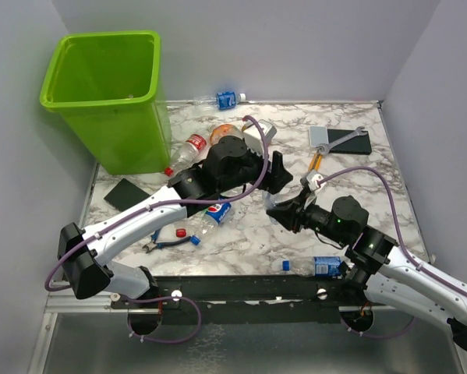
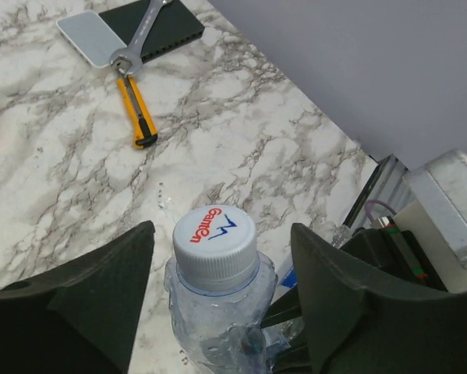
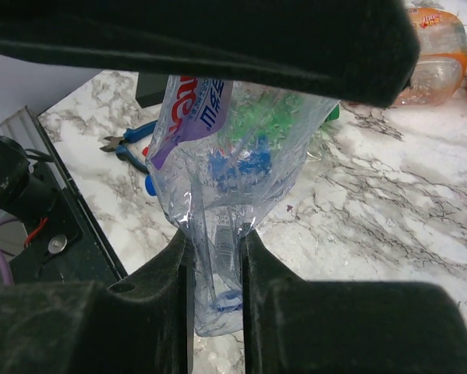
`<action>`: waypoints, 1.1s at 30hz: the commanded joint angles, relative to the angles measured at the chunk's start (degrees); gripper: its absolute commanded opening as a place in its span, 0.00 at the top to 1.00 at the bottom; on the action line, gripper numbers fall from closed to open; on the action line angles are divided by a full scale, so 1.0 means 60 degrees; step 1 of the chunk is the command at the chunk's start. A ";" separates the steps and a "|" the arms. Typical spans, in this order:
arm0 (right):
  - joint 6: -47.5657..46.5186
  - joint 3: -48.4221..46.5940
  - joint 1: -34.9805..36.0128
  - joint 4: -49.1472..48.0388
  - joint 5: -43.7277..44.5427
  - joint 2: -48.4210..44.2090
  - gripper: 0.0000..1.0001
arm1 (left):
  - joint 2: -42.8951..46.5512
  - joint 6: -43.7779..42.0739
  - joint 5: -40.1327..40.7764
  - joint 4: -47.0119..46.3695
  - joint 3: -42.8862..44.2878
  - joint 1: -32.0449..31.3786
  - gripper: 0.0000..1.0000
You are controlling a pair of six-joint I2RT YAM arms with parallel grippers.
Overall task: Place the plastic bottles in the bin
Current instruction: Place the plastic bottle in the trash bin.
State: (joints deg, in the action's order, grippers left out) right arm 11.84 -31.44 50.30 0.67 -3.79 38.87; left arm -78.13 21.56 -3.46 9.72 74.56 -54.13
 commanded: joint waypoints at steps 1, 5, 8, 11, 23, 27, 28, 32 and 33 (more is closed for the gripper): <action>-0.0225 -0.0047 0.0039 -0.0221 -0.0115 -0.0064 1.00 | -0.0116 -0.0159 0.0231 0.0532 0.0172 -0.0033 0.39; -0.0175 -0.0061 0.0039 -0.0210 -0.0122 0.0030 1.00 | -0.0064 -0.0191 0.0497 0.0521 0.0246 -0.0031 0.76; 0.0115 -0.0230 0.0039 -0.0002 -0.0015 0.0142 0.54 | 0.0079 -0.0313 0.0955 0.0369 0.0301 -0.0040 1.00; 0.0671 -0.0570 0.0039 0.0392 -0.0030 0.0263 0.01 | 0.0334 -0.0431 0.1720 0.0022 0.0273 -0.0031 1.00; 0.2469 -0.1854 0.0041 0.1123 0.0289 -0.0093 0.00 | 0.1132 -0.4750 0.6459 -0.1926 0.2092 0.0787 1.00; 0.2155 -0.1061 0.0039 0.0853 0.1081 -0.0828 0.00 | 0.0699 -0.5620 0.7393 -0.2496 0.3441 0.3205 1.00; 0.2209 -0.0868 0.0039 0.0830 0.1280 -0.0949 0.00 | 0.0637 -0.5762 0.7569 -0.2646 0.3597 0.3625 1.00; 0.2731 -0.0363 0.0039 0.0842 0.1988 -0.1180 0.00 | 0.0335 -0.5015 0.7594 -0.3298 0.3846 0.5117 1.00; 0.2761 -0.0312 0.0039 0.0859 0.2069 -0.1189 0.00 | 0.0204 -0.4773 0.7596 -0.3472 0.3867 0.5446 1.00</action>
State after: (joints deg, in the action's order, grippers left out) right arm 26.09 -35.88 50.28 5.48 2.90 32.21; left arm -74.06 -8.01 38.28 -5.91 96.95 -27.49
